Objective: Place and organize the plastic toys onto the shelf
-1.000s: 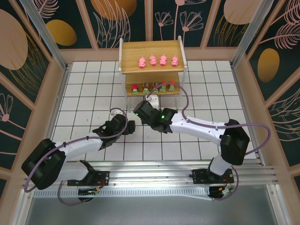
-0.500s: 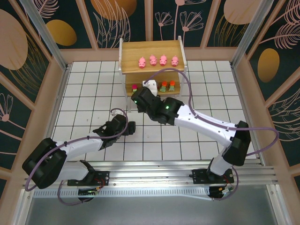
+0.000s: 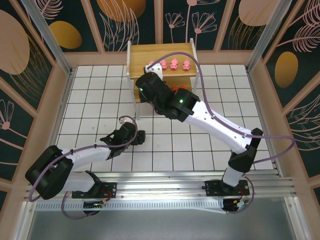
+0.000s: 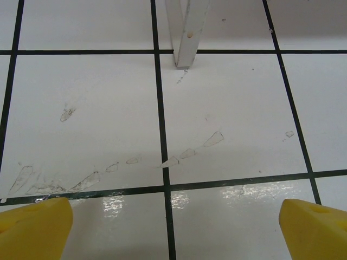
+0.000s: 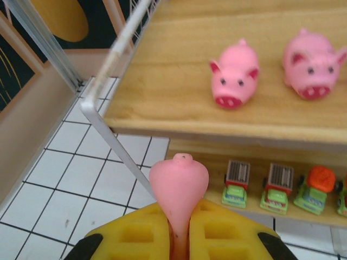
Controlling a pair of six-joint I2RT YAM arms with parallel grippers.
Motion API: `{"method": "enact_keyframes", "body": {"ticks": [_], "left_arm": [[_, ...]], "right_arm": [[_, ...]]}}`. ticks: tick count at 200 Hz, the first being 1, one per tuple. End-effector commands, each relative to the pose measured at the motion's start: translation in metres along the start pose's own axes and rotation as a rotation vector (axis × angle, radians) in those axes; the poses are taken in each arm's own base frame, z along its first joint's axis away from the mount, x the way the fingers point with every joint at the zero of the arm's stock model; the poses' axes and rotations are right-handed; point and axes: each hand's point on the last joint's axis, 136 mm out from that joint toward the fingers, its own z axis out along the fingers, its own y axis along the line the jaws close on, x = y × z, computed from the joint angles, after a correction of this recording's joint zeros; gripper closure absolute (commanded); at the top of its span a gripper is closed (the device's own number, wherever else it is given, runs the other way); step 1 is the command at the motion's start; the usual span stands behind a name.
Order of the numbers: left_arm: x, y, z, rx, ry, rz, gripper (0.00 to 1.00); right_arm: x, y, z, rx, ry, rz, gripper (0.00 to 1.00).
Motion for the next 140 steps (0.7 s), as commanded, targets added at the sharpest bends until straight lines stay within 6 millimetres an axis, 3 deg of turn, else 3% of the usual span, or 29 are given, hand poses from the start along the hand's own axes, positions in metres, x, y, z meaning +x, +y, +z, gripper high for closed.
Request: {"method": "enact_keyframes", "body": {"ticks": [1,70,140], "left_arm": [[0.000,0.000,0.002,0.004,0.002,0.012,0.02],[0.000,-0.001,0.003,0.011,0.007,0.014,0.02],[0.001,-0.001,0.002,0.013,0.005,0.013,0.02]], "right_arm": [[-0.008,-0.002,0.006,0.043,0.002,-0.058,0.89],[-0.047,0.007,0.023,0.006,-0.038,-0.043,0.89],[-0.051,0.004,0.057,-0.018,-0.022,-0.039,0.89]]}}
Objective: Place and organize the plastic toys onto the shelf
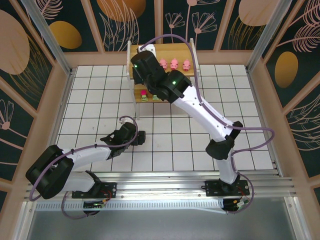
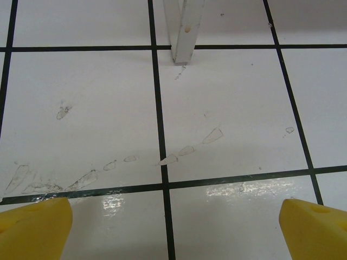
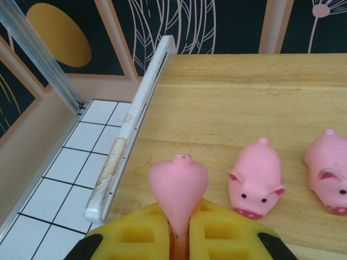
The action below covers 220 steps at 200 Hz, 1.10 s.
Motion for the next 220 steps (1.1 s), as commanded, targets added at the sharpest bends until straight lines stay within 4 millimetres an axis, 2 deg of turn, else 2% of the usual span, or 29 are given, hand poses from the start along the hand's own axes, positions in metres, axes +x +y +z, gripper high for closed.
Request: {"method": "enact_keyframes", "body": {"ticks": [1,62,149,189,220], "left_arm": [[-0.001,0.000,0.000,0.009,-0.004,0.007,0.02],[-0.001,0.001,0.002,0.001,-0.004,0.004,0.02],[-0.002,0.003,0.002,-0.007,-0.009,-0.001,0.01],[-0.001,0.003,0.002,-0.008,-0.009,-0.001,0.01],[-0.001,0.003,0.002,-0.009,-0.009,-0.001,0.01]], "right_arm": [[-0.001,0.002,0.012,-0.018,0.006,-0.019,0.89],[0.005,0.007,0.028,-0.016,0.006,-0.046,0.89],[0.018,0.003,0.049,0.023,0.030,-0.094,0.85],[0.020,0.003,0.053,0.026,0.034,-0.104,0.73],[0.015,0.005,0.048,0.022,0.016,-0.102,0.67]]}}
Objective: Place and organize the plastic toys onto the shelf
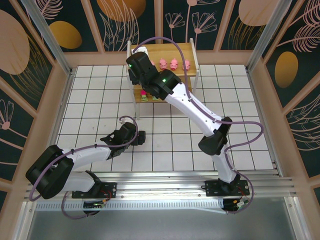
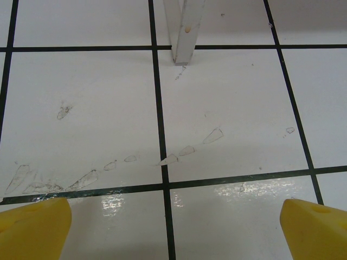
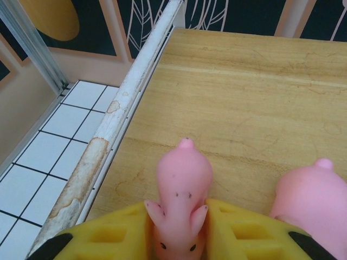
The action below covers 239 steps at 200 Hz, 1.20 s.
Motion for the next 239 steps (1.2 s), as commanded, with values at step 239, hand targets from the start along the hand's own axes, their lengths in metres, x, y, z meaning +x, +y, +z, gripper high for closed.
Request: {"method": "enact_keyframes", "body": {"ticks": [239], "left_arm": [[-0.053,-0.014,-0.020,0.007,-0.104,-0.007,0.01]], "right_arm": [[-0.045,-0.024,-0.085,0.015,-0.177,0.032,0.59]]}}
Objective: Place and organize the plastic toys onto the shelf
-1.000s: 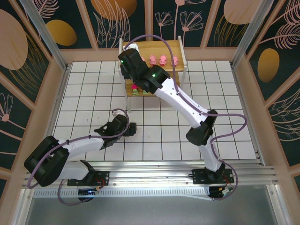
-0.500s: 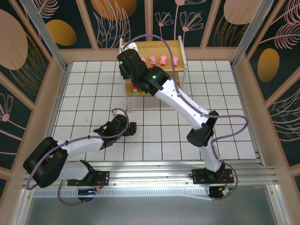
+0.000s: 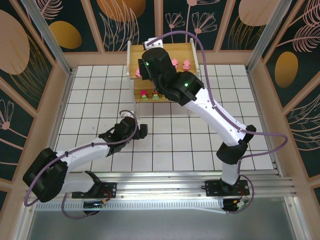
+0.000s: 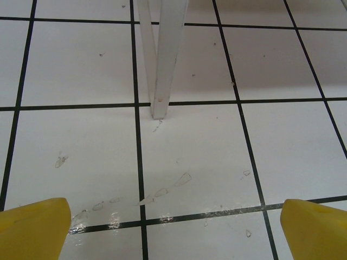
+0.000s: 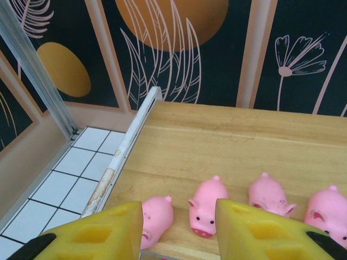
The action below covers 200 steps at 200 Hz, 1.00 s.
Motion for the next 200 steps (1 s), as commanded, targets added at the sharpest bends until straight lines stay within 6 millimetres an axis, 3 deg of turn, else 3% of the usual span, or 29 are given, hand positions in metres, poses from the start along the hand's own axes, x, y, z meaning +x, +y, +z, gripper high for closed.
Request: {"method": "enact_keyframes", "body": {"ticks": [1,30,73,119,164,200], "left_arm": [[-0.012,0.004,-0.003,-0.026,-0.025,0.007,0.01],[-0.023,0.013,-0.013,-0.068,-0.078,0.014,0.01],[-0.041,0.018,-0.026,-0.099,-0.135,-0.004,0.01],[-0.051,0.027,-0.023,-0.157,-0.138,-0.025,0.01],[-0.075,0.053,-0.038,-0.151,-0.228,-0.117,0.01],[-0.097,0.069,-0.050,-0.142,-0.313,-0.126,0.01]], "right_arm": [[0.007,0.003,-0.002,0.006,-0.004,0.008,0.59],[0.005,-0.013,-0.023,0.016,-0.030,0.026,0.49],[0.040,-0.058,-0.050,0.084,0.020,0.047,0.41],[0.098,-0.133,-0.072,0.191,0.109,0.127,0.39],[0.145,-0.209,-0.091,0.323,0.165,0.204,0.35],[0.177,-0.254,-0.093,0.405,0.202,0.264,0.29]]}}
